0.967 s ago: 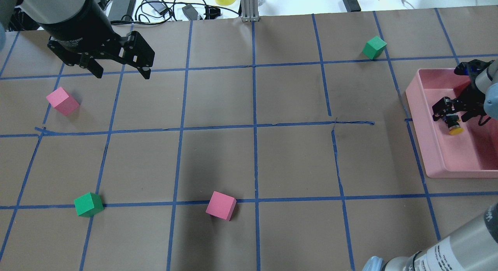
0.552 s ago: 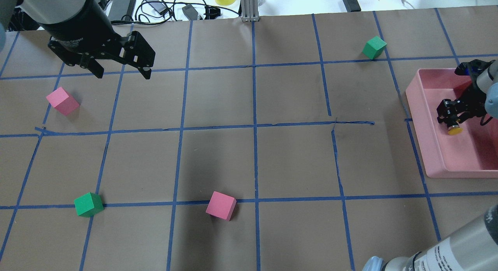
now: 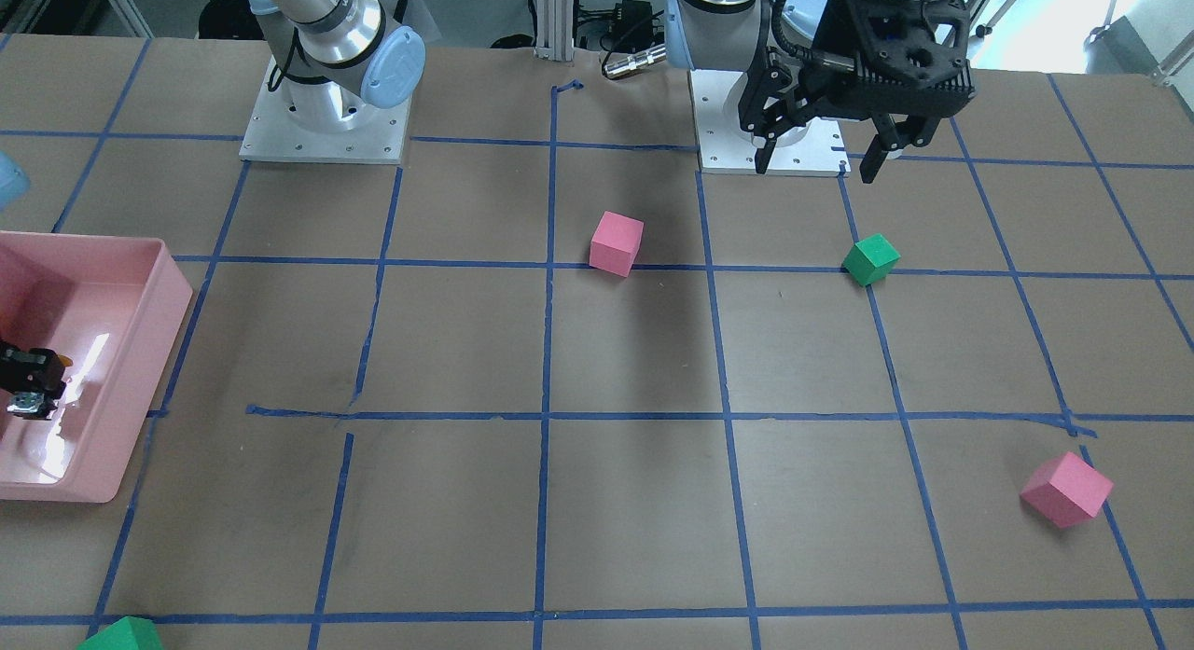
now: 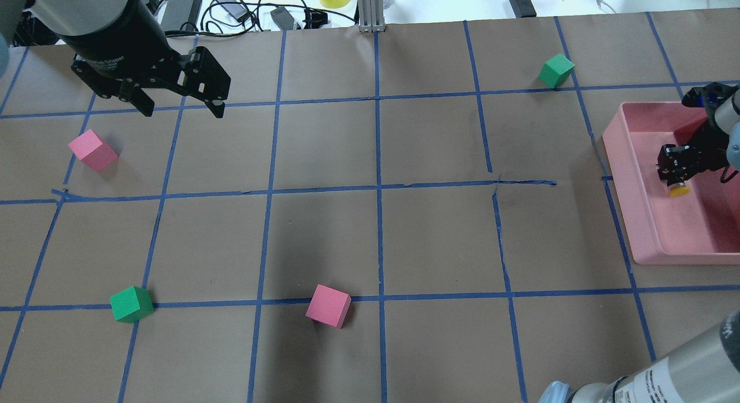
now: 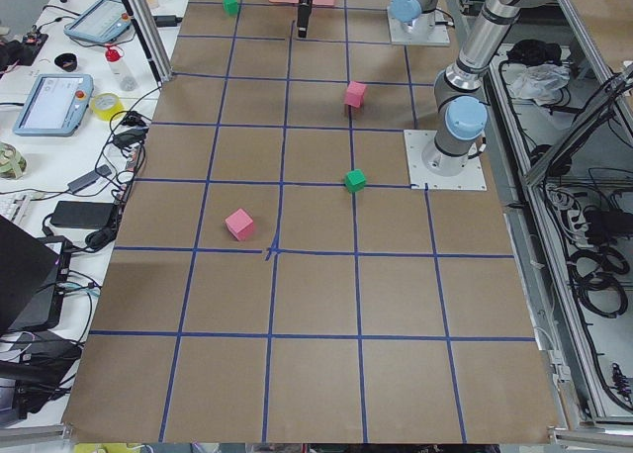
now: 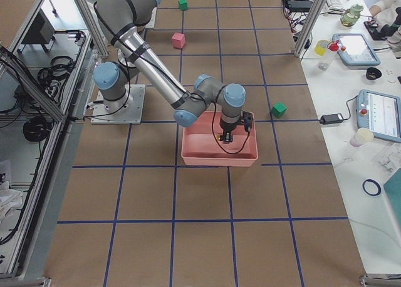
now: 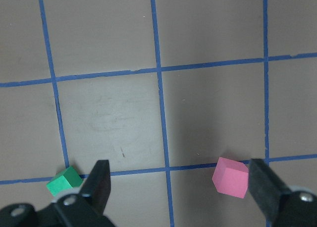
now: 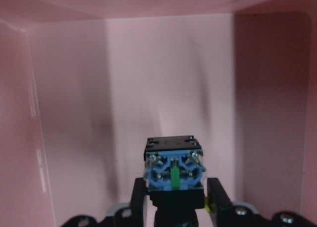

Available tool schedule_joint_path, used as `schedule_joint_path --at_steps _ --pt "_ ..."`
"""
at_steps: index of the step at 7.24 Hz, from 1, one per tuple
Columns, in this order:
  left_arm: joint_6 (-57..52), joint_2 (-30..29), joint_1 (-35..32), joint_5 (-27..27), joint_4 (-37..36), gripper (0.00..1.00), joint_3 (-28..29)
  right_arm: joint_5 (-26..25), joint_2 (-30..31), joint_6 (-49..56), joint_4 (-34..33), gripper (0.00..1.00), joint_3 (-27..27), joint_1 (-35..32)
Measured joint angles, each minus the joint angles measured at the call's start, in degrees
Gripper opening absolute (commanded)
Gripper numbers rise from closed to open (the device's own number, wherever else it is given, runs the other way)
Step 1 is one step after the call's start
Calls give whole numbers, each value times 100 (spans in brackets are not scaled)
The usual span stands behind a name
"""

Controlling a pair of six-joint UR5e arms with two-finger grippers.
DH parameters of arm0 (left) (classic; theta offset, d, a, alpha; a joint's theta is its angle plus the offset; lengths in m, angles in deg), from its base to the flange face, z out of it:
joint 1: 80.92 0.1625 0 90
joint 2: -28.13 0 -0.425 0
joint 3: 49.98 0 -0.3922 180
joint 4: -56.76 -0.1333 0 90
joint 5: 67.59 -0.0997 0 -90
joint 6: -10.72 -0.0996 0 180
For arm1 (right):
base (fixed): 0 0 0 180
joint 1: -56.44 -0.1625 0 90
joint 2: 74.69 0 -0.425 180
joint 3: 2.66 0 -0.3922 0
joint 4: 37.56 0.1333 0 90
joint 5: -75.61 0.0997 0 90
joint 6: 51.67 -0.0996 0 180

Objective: Align button upright
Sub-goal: 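Lift the button switch out of the pink tray with the right gripper, then carry the switch toward the table center and lower it with the right gripper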

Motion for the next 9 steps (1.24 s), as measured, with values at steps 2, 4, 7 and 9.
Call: schedule_joint_path --at_steps 2,4,7,9 --pt "0 -3 6 -2 0 100 0 24 187 -204 542 0 -335 -66" --pt "0 2 7 -2 -2 100 0 -9 320 -473 1269 0 -975 -346" --pt "0 3 7 1 -1 100 0 3 482 -1100 2329 0 -1913 -1152" --pt "0 3 7 -3 0 100 0 40 447 -1820 2384 0 -2009 -1927"
